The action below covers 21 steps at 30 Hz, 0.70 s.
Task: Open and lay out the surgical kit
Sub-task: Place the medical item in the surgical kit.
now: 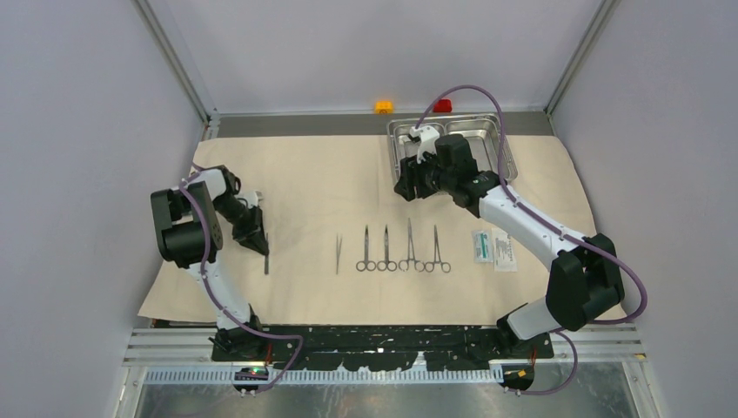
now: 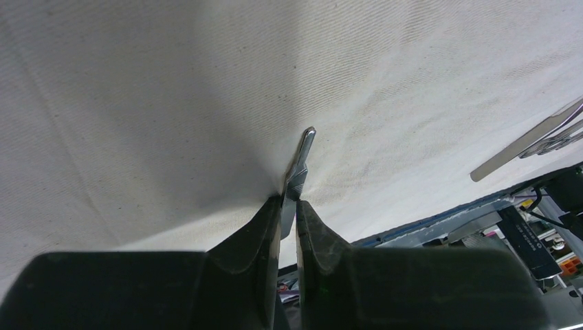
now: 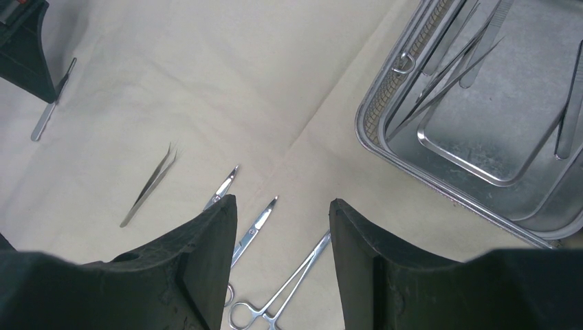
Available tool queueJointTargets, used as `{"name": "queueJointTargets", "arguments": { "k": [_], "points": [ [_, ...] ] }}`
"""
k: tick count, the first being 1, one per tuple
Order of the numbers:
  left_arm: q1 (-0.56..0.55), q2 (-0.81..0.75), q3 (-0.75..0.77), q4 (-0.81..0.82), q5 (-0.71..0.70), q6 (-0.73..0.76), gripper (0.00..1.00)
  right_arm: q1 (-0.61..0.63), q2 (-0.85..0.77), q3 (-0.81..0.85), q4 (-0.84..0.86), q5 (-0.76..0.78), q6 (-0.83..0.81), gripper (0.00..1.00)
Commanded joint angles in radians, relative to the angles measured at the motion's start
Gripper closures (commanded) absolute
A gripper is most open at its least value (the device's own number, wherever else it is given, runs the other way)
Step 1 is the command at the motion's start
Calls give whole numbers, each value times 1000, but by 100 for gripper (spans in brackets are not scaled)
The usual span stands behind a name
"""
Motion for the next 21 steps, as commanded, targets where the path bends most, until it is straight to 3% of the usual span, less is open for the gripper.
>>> {"name": "queueJointTargets", "arguments": {
  "k": [1,21],
  "points": [
    [-6,-10,16,6,-52,25,84,-5,-4,-5,42,-16,-4,43],
    [-86,-29,51,11,-121,81,84,-21,18,-1,37,-34,9,43]
  ]
}}
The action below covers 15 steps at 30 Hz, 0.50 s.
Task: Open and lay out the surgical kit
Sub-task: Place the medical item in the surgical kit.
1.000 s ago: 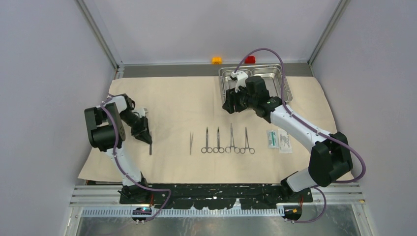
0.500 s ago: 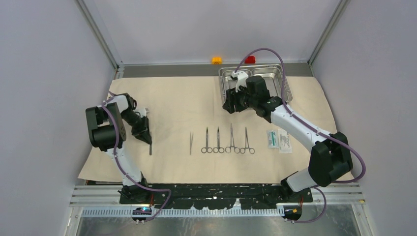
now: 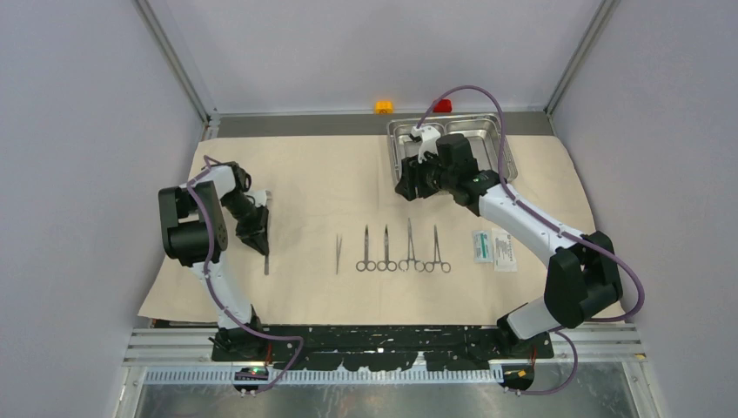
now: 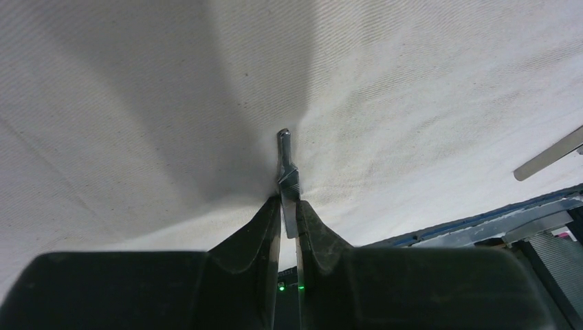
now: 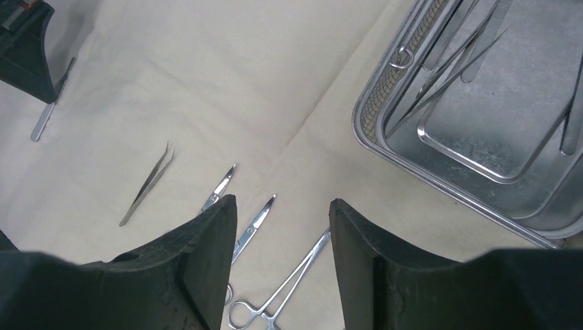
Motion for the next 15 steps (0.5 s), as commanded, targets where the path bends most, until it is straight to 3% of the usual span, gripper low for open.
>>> {"name": "queueJointTargets", "arguments": {
  "k": [1,15],
  "points": [
    [-21,-31,30,23,-38,43,84,-7,13,2,35,-15,5,43],
    [-76,-45,60,27,-92,100,84,-15,21,5,31,-20,6,43]
  ]
}}
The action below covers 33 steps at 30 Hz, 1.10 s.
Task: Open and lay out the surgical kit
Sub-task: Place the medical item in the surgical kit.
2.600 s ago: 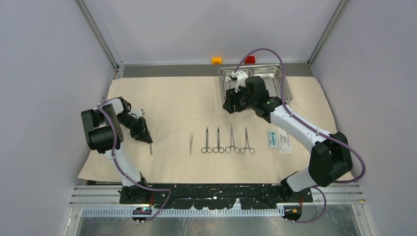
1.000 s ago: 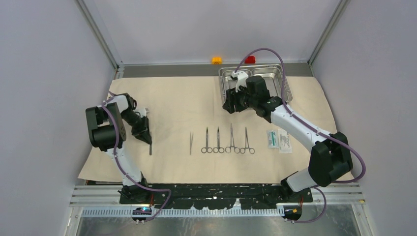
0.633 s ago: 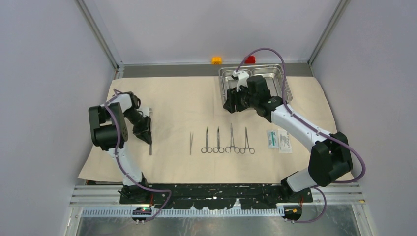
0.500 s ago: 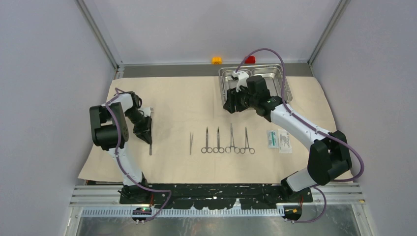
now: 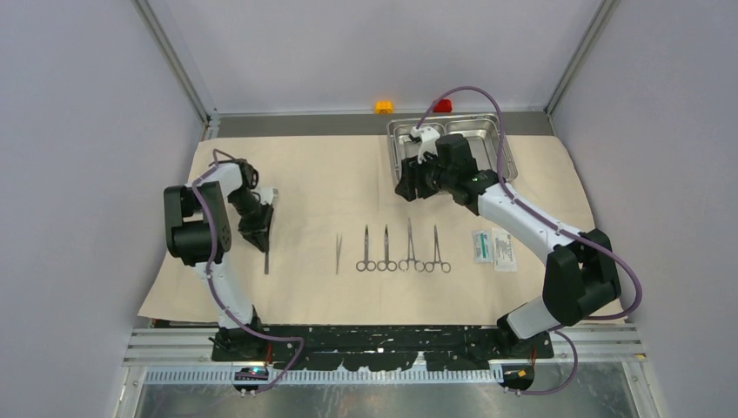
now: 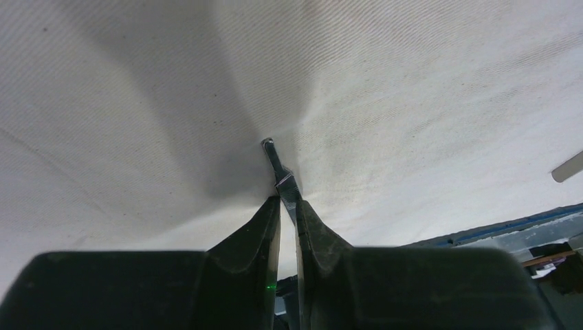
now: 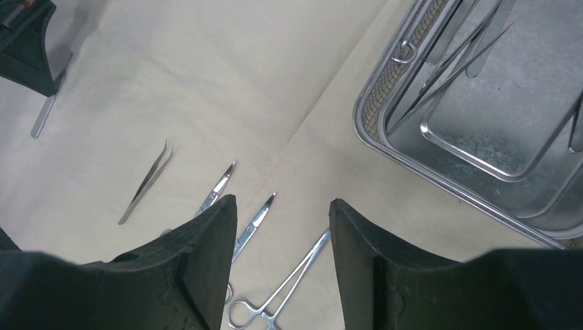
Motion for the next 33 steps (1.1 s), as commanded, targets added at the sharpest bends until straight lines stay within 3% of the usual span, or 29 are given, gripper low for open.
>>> {"name": "queueJointTargets", "arguments": {
  "k": [1,17,25,28,33],
  "points": [
    [-27,-41,42,28,-30,45,84,-8,1,5,32,-11,3,43],
    [-40,-47,56,6,-73,48,83,-14,16,9,26,-23,8,43],
    [-40,-164,106,-17,-65,47,79,-15,-3,8,25,-12,1,43],
    [-41,-222,144,-19,-36,48,75,-17,-15,9,24,13,-7,43],
    [-40,-315,195,23,41,23,57,-31,-11,58,-23,137,-16,43]
  ]
}}
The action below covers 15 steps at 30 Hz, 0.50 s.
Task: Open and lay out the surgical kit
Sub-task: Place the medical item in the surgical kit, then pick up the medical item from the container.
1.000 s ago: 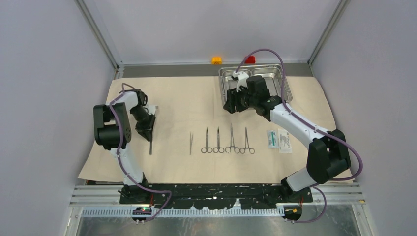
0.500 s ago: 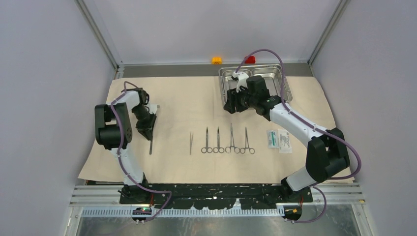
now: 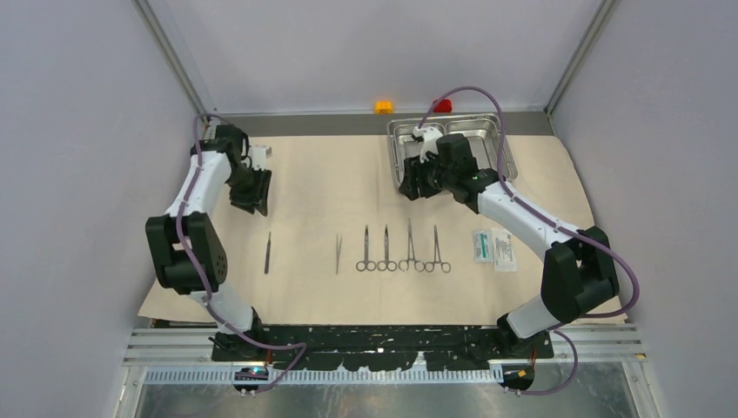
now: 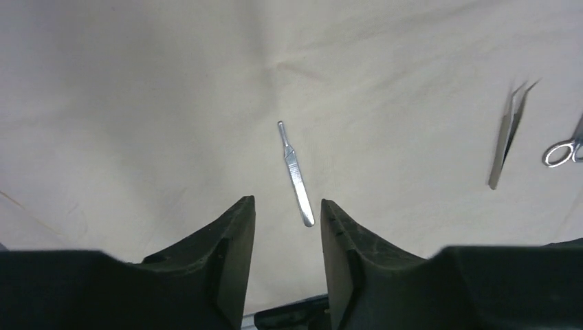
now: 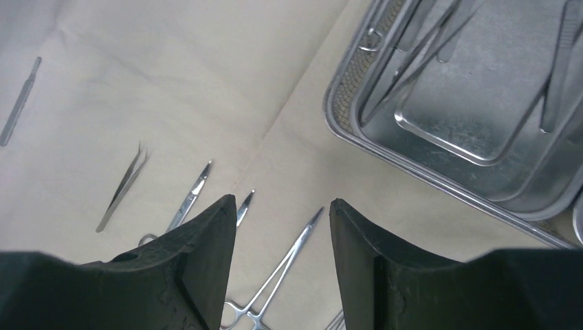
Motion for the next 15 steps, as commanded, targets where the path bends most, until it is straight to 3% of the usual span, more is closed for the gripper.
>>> {"name": "queueJointTargets", "arguments": {
  "k": [1,9,15],
  "points": [
    [-1,-115,56,44,97,-17,54,-23,-22,72,-27,147,-18,42],
    [-29,-202,49,236,213,-72,23,-121,125,240,-81,242,-23,42],
    [-65,-187,50,315,326,-85,20,-165,328,426,-124,237,-34,43]
  ]
}}
